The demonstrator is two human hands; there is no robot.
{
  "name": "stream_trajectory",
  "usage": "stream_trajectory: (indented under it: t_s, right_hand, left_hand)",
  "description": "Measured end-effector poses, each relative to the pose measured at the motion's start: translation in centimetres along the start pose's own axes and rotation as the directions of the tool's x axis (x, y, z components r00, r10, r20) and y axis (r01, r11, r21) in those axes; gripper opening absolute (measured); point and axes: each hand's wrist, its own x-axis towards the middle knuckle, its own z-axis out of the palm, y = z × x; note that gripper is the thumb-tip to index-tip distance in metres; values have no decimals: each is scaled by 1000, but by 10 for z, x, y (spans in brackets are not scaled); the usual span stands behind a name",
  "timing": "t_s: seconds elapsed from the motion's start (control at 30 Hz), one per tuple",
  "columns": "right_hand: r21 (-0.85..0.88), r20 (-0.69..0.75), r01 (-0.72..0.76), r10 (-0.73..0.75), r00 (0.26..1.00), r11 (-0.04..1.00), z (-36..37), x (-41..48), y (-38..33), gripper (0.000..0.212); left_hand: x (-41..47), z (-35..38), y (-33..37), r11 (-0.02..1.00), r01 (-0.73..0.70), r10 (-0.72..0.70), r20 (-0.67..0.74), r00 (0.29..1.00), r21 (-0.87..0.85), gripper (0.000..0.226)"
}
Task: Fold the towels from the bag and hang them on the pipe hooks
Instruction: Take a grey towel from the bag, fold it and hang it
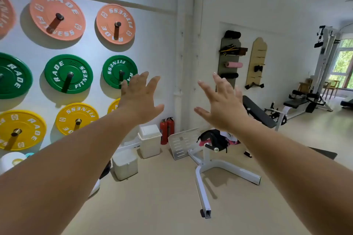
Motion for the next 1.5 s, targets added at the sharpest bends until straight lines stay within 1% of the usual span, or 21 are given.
stream_trajectory:
  t_s: [0.1, 0.17, 0.33, 0.43, 0.6, 0.73, 0.87, 1.0, 1.07, 1.17, 1.23, 1.3, 1.4, 1.5]
  right_hand:
    - [-21, -1, -21, 21, 1000, 1000, 32, 23, 14, 80]
    - [-7, 6, -35, 35, 999, 999, 59, 40, 22, 80]
    - [-23, 66, -74, 75, 995, 997, 133, 106, 33, 79]
    - [-24, 102, -124, 126, 987, 992, 179, 150, 38, 77]
    - [-51, 190, -203, 209, 959, 978, 245, 208, 65, 77]
    - [-39, 254, -237, 239, 937, 971, 298, 243, 96, 76]
    - [-24, 315, -264, 258, 914, 964, 359, 273, 135, 76]
    - [-10, 369, -284, 268, 890, 959, 430, 303, 190, 77]
    - [3, 397, -285, 260, 880, 959, 464, 321, 222, 77]
    - [39, 446, -315, 266, 855, 948, 508, 348, 273, 77]
    - [53, 475, -323, 261, 840, 945, 536, 364, 305, 77]
    - [55, 512, -334, 261, 819, 941, 563, 379, 337, 77]
    - [55, 559, -378, 286, 778, 924, 603, 395, 379, 79]
    - [46, 602, -425, 314, 734, 904, 645, 406, 414, 78]
  left_hand:
    - [29, 35, 2, 1000, -12, 12, 6, 1000, 2, 89]
    - [50, 62, 1, 999, -23, 23, 18, 1000, -29, 89]
    - [116, 138, -15, 995, -51, 54, 42, 998, -83, 87]
    - [160, 188, -29, 991, -62, 72, 84, 994, -119, 87]
    - [237, 261, -44, 980, -194, 198, 172, 965, -41, 90]
    - [290, 319, -36, 971, -229, 240, 209, 948, -75, 89]
    - [337, 388, -11, 960, -254, 277, 264, 924, -119, 88]
    - [386, 461, 28, 954, -264, 296, 306, 905, -141, 87]
    - [413, 495, 53, 955, -255, 293, 330, 898, -152, 87]
    - [454, 541, 94, 958, -206, 270, 384, 883, -199, 86]
    - [479, 570, 121, 954, -206, 281, 411, 867, -219, 86]
    - [504, 600, 146, 947, -216, 302, 431, 850, -236, 86]
    - [538, 645, 177, 941, -189, 306, 468, 829, -282, 85]
    - [567, 694, 204, 926, -203, 347, 506, 790, -319, 85]
